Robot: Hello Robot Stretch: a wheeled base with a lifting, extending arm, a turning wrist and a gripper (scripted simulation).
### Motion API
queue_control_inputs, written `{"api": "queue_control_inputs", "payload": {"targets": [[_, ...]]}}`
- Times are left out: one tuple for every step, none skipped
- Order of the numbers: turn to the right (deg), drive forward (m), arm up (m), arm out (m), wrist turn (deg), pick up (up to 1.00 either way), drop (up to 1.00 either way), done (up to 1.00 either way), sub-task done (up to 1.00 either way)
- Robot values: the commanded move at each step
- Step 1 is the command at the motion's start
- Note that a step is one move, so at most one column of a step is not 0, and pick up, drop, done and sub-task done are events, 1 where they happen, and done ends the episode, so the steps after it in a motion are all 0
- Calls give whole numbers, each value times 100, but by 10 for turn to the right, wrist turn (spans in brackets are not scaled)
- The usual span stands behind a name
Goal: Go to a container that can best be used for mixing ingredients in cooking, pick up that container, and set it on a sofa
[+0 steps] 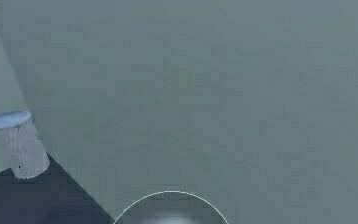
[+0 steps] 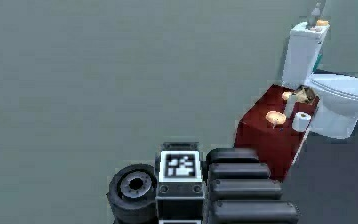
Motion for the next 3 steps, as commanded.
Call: {"api": "queue_control_inputs", "payload": {"targets": [[-240,0,0,0,0,0,0,0,0],[0,45,0,0,0,0,0,0,0],[-450,0,0,0,0,0,0,0,0]]}}
